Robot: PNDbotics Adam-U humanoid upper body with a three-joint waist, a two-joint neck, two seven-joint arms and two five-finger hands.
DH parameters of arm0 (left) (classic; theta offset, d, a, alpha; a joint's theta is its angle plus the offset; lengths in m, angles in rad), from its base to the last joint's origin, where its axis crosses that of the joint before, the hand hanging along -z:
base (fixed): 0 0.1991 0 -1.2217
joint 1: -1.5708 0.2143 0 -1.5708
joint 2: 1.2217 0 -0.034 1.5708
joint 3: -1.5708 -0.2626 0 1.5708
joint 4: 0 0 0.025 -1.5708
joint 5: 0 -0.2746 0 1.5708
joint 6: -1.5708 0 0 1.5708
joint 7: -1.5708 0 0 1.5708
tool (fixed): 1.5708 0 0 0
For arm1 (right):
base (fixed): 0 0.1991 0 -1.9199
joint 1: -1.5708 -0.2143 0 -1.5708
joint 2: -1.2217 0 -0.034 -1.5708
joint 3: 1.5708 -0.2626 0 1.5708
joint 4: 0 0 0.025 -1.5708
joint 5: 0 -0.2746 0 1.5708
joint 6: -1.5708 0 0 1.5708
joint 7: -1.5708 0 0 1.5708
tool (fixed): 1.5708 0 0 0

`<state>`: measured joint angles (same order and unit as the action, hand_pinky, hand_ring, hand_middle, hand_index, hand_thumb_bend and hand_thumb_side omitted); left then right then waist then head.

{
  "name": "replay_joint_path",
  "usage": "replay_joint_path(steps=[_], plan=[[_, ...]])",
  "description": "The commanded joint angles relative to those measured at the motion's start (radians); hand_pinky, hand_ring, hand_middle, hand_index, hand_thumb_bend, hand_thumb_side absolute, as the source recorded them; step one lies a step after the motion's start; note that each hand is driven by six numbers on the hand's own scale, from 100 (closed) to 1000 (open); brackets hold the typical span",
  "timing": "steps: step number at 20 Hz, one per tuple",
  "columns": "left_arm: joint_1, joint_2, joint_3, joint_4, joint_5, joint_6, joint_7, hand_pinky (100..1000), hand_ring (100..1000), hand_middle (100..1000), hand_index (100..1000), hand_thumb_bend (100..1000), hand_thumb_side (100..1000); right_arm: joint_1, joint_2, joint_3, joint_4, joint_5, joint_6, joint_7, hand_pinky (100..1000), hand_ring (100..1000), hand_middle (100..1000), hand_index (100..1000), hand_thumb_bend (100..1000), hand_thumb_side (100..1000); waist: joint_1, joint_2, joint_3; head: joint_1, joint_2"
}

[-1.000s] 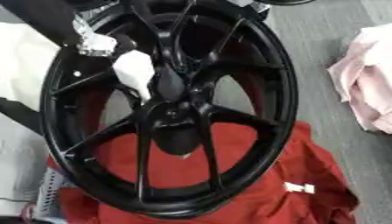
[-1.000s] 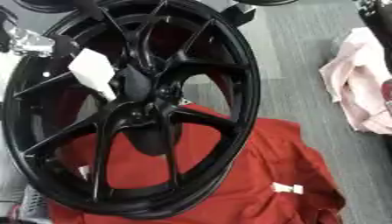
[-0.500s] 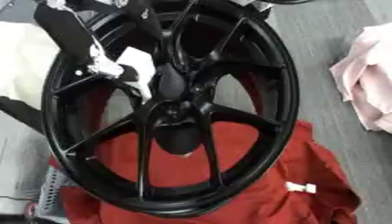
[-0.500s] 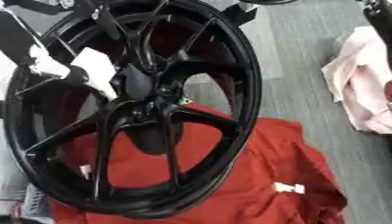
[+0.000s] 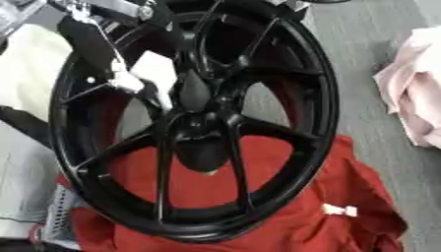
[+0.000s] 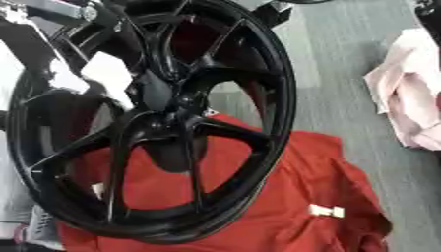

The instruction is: Pull the pin out of the wheel hub.

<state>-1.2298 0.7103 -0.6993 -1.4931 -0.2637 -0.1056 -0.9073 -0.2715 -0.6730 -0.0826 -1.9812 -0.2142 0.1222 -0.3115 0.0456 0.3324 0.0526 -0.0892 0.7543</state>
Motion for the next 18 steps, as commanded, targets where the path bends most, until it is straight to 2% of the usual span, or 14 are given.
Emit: replay_joint_path(steps=[1, 7, 11, 14, 18], plan=[[-0.007, 0.007, 0.003, 0.014, -0.021, -0.02, 0.0, 908, 867, 792, 896, 382, 392, -0.006, -0.015, -0.006, -0.019, -0.006, -0.006, 0.004, 766, 688, 611, 670, 100, 587, -0.006, -0.02, -0.002, 0.007, 0.002], [0.005, 0.003, 0.005, 0.042, -0.048, -0.048, 0.0, 890, 847, 773, 879, 371, 351, -0.006, -0.011, -0.007, -0.019, -0.008, -0.011, 0.005, 767, 688, 611, 670, 100, 591, -0.009, -0.017, -0.003, 0.012, 0.002], [0.01, 0.002, 0.009, 0.047, -0.05, -0.06, 0.0, 885, 837, 765, 872, 353, 359, -0.004, -0.008, -0.008, -0.019, -0.009, -0.013, 0.004, 767, 688, 611, 670, 100, 594, -0.01, -0.016, -0.003, 0.011, 0.0], [0.009, 0.004, 0.014, 0.032, -0.038, -0.057, 0.0, 878, 815, 734, 860, 323, 379, -0.003, -0.005, -0.009, -0.019, -0.01, -0.013, 0.004, 767, 689, 611, 670, 100, 596, -0.01, -0.016, -0.003, 0.002, -0.005], [0.007, 0.01, 0.014, 0.009, -0.024, -0.046, 0.0, 867, 786, 679, 838, 327, 382, -0.002, -0.003, -0.009, -0.019, -0.011, -0.013, 0.002, 768, 689, 612, 670, 100, 596, -0.009, -0.016, -0.003, -0.006, -0.01]])
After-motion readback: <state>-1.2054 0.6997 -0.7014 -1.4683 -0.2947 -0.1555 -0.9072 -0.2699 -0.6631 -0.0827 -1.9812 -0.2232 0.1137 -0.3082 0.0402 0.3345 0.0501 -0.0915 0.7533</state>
